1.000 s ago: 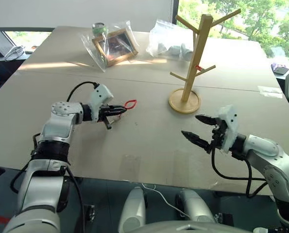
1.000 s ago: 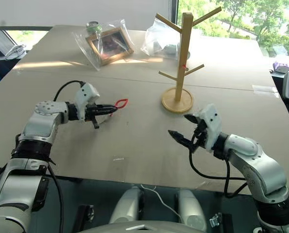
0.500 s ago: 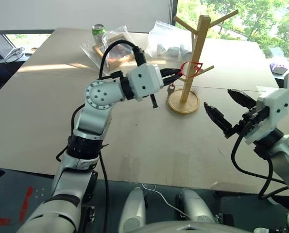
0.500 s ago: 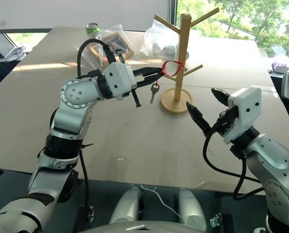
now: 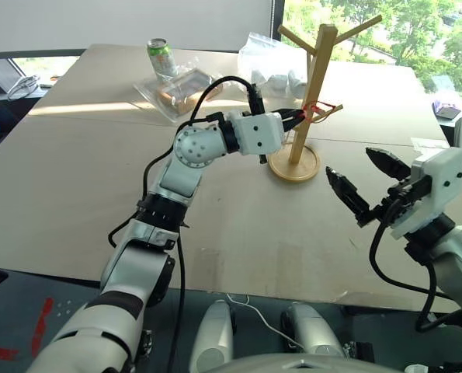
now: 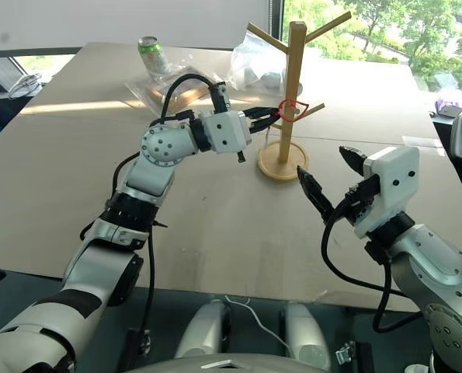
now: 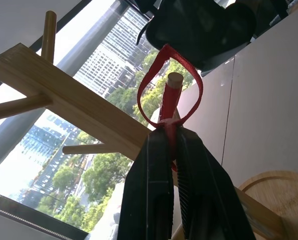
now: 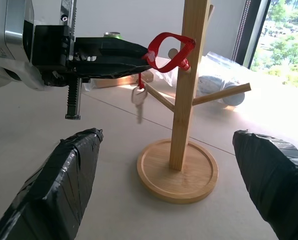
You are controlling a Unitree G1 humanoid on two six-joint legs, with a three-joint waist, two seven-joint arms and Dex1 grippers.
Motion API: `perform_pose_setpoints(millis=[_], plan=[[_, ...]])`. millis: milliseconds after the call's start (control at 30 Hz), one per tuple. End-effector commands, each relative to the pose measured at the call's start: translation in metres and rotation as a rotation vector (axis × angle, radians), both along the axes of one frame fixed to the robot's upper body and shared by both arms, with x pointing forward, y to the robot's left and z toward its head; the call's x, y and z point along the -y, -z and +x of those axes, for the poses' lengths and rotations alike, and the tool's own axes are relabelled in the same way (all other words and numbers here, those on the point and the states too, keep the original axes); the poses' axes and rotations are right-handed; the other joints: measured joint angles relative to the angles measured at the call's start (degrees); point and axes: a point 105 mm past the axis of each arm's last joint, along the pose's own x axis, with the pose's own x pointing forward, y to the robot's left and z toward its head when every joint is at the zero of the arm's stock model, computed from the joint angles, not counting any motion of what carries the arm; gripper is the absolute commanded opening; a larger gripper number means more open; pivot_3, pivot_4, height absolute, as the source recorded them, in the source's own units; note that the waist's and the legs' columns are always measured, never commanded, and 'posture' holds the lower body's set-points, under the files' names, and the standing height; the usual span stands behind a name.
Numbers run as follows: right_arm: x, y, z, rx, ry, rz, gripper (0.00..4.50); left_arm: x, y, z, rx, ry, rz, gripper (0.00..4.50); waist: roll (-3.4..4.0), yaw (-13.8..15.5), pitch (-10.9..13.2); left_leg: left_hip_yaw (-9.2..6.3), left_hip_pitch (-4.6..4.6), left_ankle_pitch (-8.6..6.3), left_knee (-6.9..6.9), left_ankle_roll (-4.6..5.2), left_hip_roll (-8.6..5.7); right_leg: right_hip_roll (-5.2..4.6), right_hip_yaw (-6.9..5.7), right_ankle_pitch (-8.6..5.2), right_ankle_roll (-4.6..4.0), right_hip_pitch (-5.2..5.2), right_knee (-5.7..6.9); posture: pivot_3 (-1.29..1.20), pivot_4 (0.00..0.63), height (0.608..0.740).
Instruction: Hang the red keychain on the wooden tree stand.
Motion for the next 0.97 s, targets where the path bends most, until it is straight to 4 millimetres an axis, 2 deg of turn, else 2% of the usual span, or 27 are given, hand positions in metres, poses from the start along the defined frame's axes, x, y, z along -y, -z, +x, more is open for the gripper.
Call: perform_pose_setpoints(millis=[33, 233, 433, 467, 533, 567, 600, 733, 833, 967], plan=[[0.001, -0.013, -0.005, 0.058, 0.007, 0.001, 4.5, 0.004, -0.012, -0.002, 0.074, -0.001, 0.012, 0.06, 0.0, 0.01, 0.0, 0.0, 0.0, 0.0, 0.0, 0.0, 0.0, 0.0, 0.0, 0.0, 0.0, 0.0, 0.0, 0.0, 0.15, 0.74], [0.001, -0.013, -0.003, 0.05, 0.006, 0.005, 4.5, -0.001, -0.007, 0.005, 0.081, -0.05, 0.047, 0.06, 0.0, 0.01, 0.0, -0.01, 0.0, 0.0, 0.0, 0.0, 0.0, 0.0, 0.0, 0.0, 0.0, 0.0, 0.0, 0.0, 0.15, 0.74], [0.002, -0.009, -0.001, 0.027, -0.007, 0.007, 4.5, -0.004, -0.006, -0.002, 0.022, -0.023, 0.017, 2.23, 0.0, -0.04, 0.0, 0.0, 0.0, 0.0, 0.0, 0.0, 0.0, 0.0, 0.0, 0.0, 0.0, 0.0, 0.0, 0.0, 0.15, 0.74], [0.002, -0.007, -0.001, 0.017, -0.012, 0.007, 4.5, -0.006, -0.006, -0.003, -0.001, -0.022, 0.011, 2.78, 0.0, -0.04, 0.0, 0.0, 0.0, 0.0, 0.0, 0.0, 0.0, 0.0, 0.0, 0.0, 0.0, 0.0, 0.0, 0.0, 0.15, 0.74], [0.004, -0.001, 0.001, -0.009, -0.023, -0.003, 4.5, -0.014, -0.003, -0.007, -0.089, -0.013, -0.006, 3.71, 0.0, -0.03, 0.0, -0.01, 0.0, 0.0, 0.0, 0.0, 0.01, 0.0, -0.01, 0.0, 0.0, 0.0, 0.02, 0.0, 0.15, 0.74], [0.005, 0.002, 0.002, -0.021, -0.03, -0.01, 4.5, -0.02, -0.003, -0.007, -0.147, -0.02, -0.025, 3.99, 0.0, -0.19, 0.0, -0.01, 0.01, 0.0, 0.0, 0.0, 0.01, 0.0, 0.0, 0.0, 0.0, 0.0, 0.02, 0.0, 0.15, 0.74], [0.006, 0.004, 0.003, -0.031, -0.037, -0.015, 4.5, -0.026, -0.003, -0.008, -0.196, -0.027, -0.04, 4.46, 0.0, -0.34, 0.0, 0.01, 0.02, 0.0, 0.0, 0.0, 0.01, 0.0, 0.02, 0.0, 0.0, 0.0, 0.0, 0.0, 0.15, 0.74], [0.012, 0.008, 0.012, -0.066, -0.092, -0.077, 4.5, -0.079, 0.003, -0.005, -0.589, -0.133, -0.139, 4.46, 0.03, -1.31, 0.01, -0.03, 0.03, 0.01, 0.01, 0.0, 0.04, 0.02, -0.02, 0.0, 0.0, 0.0, 0.07, 0.0, 0.15, 0.74], [0.017, 0.007, 0.019, -0.082, -0.13, -0.111, 4.5, -0.11, 0.012, -0.018, -0.8, -0.17, -0.118, 4.46, 0.05, -1.83, 0.03, -0.08, 0.04, 0.01, 0.03, 0.0, 0.07, 0.06, -0.04, 0.0, 0.0, 0.0, 0.09, 0.0, 0.15, 0.74], [0.023, 0.003, 0.026, -0.1, -0.186, -0.141, 4.5, -0.136, 0.008, -0.028, -0.971, -0.159, -0.169, 4.46, 0.07, -1.47, 0.06, -0.14, 0.01, 0.01, 0.02, 0.0, 0.08, 0.07, -0.12, -0.01, -0.01, 0.0, 0.05, 0.0, 0.15, 0.74]])
